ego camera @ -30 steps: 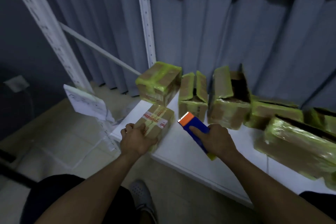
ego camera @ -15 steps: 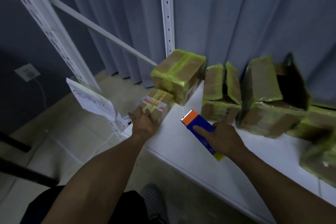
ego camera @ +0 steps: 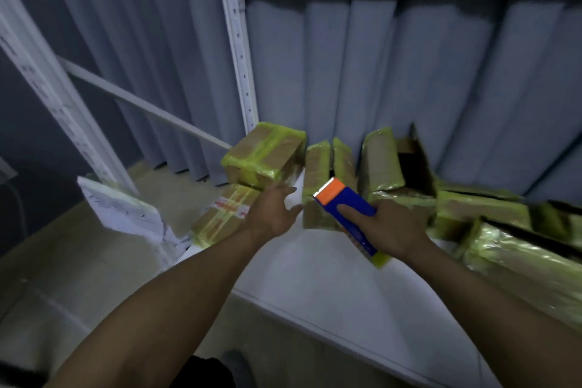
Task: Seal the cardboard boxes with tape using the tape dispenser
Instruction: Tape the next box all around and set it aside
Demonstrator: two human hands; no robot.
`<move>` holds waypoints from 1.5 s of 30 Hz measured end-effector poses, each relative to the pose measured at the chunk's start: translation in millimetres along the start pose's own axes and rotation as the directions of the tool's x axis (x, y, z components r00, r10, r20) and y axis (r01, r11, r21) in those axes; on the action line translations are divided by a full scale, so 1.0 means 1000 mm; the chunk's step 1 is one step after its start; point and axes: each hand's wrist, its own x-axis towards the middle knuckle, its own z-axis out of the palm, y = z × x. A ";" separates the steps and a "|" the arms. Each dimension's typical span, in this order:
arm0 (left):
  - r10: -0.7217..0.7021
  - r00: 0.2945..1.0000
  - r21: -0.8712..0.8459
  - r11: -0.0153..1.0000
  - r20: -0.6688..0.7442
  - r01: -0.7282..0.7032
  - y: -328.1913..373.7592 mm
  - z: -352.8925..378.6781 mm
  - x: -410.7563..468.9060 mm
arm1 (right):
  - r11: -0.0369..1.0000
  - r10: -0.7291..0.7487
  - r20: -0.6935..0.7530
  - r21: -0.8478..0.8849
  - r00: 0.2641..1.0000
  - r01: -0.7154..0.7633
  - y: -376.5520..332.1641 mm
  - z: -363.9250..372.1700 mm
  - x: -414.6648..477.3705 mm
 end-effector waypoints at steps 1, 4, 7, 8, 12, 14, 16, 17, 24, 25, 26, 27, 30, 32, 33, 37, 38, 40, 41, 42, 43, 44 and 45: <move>0.049 0.999 -0.013 0.999 0.023 -0.048 0.012 0.004 0.007 | 1.000 0.005 -0.020 -0.015 1.000 -0.005 0.006 -0.010 0.001; 0.092 0.994 -0.053 0.995 0.051 -0.089 0.021 0.031 0.039 | 0.997 0.028 -0.075 0.068 0.997 -0.023 0.030 -0.030 0.003; 0.070 0.995 -0.038 0.997 0.067 -0.067 0.039 0.047 0.057 | 0.987 0.050 -0.069 0.155 0.996 -0.039 0.054 -0.039 0.008; 0.039 0.997 -0.152 0.988 0.074 -0.027 0.051 0.044 0.058 | 0.987 0.049 -0.062 0.156 0.997 -0.039 0.060 -0.041 0.012; -0.259 0.938 -0.745 0.573 0.231 0.342 0.070 0.054 0.067 | 0.990 0.053 -0.098 0.133 0.994 -0.040 0.075 -0.044 0.025; -0.309 0.935 -0.636 0.689 0.174 0.347 0.064 0.058 0.072 | 0.992 0.044 -0.089 0.122 0.995 -0.033 0.078 -0.042 0.031; -0.017 1.000 -0.139 0.990 0.013 0.019 0.038 0.057 0.074 | 0.994 0.039 -0.085 0.108 0.996 -0.030 0.078 -0.041 0.033; 0.126 0.992 0.106 0.986 0.020 -0.128 0.024 0.058 0.074 | 0.994 0.035 -0.088 0.110 0.995 -0.026 0.078 -0.040 0.034; 0.215 0.971 0.531 0.813 0.103 -0.237 0.048 0.022 0.000 | 0.981 -0.013 -0.090 0.193 0.996 0.030 0.059 -0.045 0.006; 0.207 0.969 0.588 0.769 0.139 -0.248 0.052 0.017 -0.015 | 0.978 -0.008 -0.088 0.206 0.996 0.026 0.056 -0.046 -0.001; 0.216 0.961 0.631 0.725 0.171 -0.275 0.057 0.015 -0.032 | 0.978 -0.003 -0.092 0.207 0.996 0.022 0.053 -0.047 -0.008; 0.228 0.952 0.656 0.690 0.204 -0.306 0.064 0.014 -0.049 | 0.980 0.000 -0.099 0.197 0.995 0.020 0.050 -0.048 -0.015; 0.259 0.930 0.595 0.716 0.260 -0.366 0.092 0.013 -0.094 | 0.985 0.011 -0.115 0.173 0.993 0.009 0.042 -0.052 -0.038; 0.305 0.924 0.540 0.750 0.230 -0.382 0.107 0.019 -0.115 | 0.982 0.029 -0.112 0.189 0.993 -0.008 0.041 -0.053 -0.049; 0.318 0.924 0.515 0.767 0.213 -0.383 0.112 0.025 -0.122 | 0.980 0.043 -0.113 0.199 0.993 -0.020 0.042 -0.054 -0.053; 0.289 0.942 0.388 0.859 0.173 -0.335 0.135 0.044 -0.137 | 0.984 0.081 -0.099 0.167 0.992 -0.064 0.055 -0.062 -0.066; 0.303 0.939 0.342 0.875 0.164 -0.342 0.141 0.049 -0.138 | 0.986 0.088 -0.099 0.148 0.991 -0.073 0.059 -0.064 -0.068; 0.333 0.934 0.157 0.923 0.128 -0.350 0.146 0.054 -0.132 | 0.988 0.110 -0.105 0.119 0.988 -0.098 0.065 -0.069 -0.073; 0.344 0.930 0.052 0.934 0.131 -0.353 0.144 0.054 -0.125 | 0.987 0.123 -0.107 0.112 0.987 -0.111 0.067 -0.072 -0.074; 0.377 0.915 -0.035 0.926 0.145 -0.376 0.140 0.052 -0.117 | 0.987 0.132 -0.112 0.105 0.985 -0.121 0.069 -0.075 -0.074; 0.435 0.887 -0.065 0.900 0.152 -0.430 0.133 0.050 -0.105 | 0.987 0.138 -0.116 0.096 0.984 -0.127 0.072 -0.077 -0.074; 0.474 0.860 -0.014 0.877 0.192 -0.480 0.124 0.046 -0.092 | 0.988 0.136 -0.119 0.088 0.984 -0.125 0.073 -0.079 -0.074; 0.462 0.846 0.088 0.863 0.265 -0.498 0.113 0.044 -0.080 | 0.988 0.139 -0.120 0.080 0.983 -0.130 0.075 -0.080 -0.074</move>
